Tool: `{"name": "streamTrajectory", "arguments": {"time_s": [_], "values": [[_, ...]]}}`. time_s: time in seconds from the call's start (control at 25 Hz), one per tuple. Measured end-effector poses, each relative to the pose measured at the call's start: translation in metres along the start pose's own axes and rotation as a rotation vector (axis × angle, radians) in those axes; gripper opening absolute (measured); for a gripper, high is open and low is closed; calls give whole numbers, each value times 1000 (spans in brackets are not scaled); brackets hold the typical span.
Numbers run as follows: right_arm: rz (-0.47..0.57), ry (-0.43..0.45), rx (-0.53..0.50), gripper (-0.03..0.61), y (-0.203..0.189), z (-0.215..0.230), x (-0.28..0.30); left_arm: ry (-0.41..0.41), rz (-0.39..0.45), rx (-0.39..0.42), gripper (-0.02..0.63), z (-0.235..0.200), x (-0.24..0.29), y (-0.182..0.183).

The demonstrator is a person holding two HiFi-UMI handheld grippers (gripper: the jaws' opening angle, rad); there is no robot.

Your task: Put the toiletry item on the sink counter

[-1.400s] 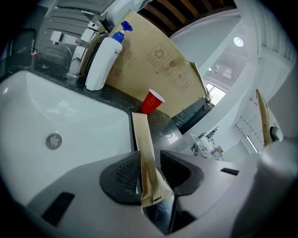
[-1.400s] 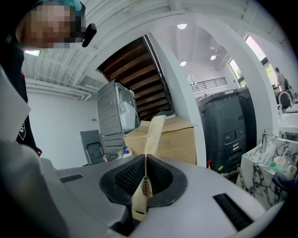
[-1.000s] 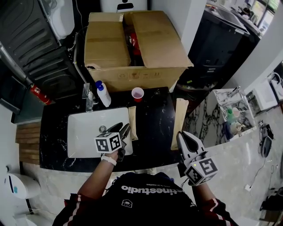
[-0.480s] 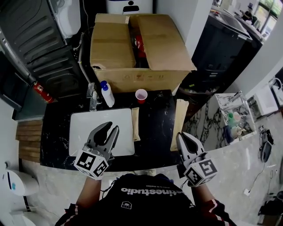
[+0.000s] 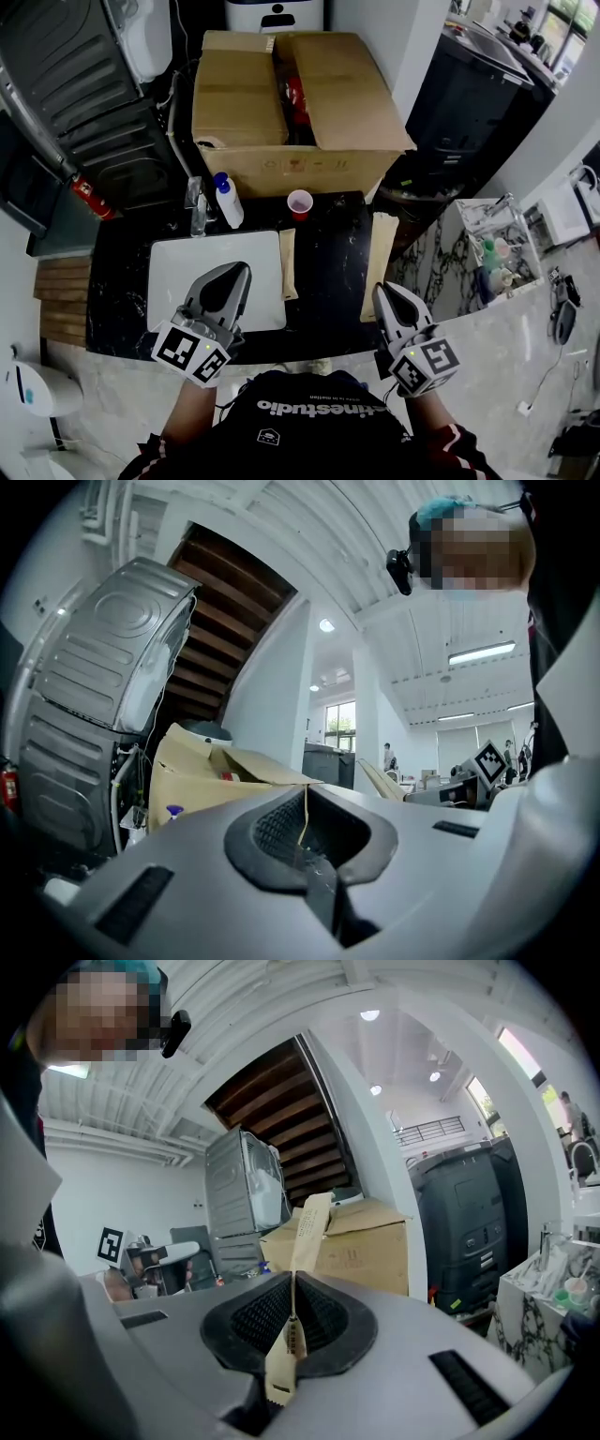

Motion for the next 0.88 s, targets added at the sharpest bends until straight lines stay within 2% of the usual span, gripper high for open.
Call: {"name": "streamTrajectory", "arguments": {"time_s": [0.2,0.56,0.88], "values": [[-12,2,5,44,-2,1,1,-4,-5,-68,15,0,5,-3],[-32,20,9,44,-8,4,9,-4,0,-83,15,3,0,-5],[-130,21,64,44,-39,20,36,18,14,-92,15,-3,-13,-2]]}}
Point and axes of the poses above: the fingertips, and each gripper's own axes: x forward along the fingers, z to its right, y out of its top, the point moved 8 cm from there along -x, backward along the fingers, and after that the axes turned 2 degrees about y, right-handed, at the moved point
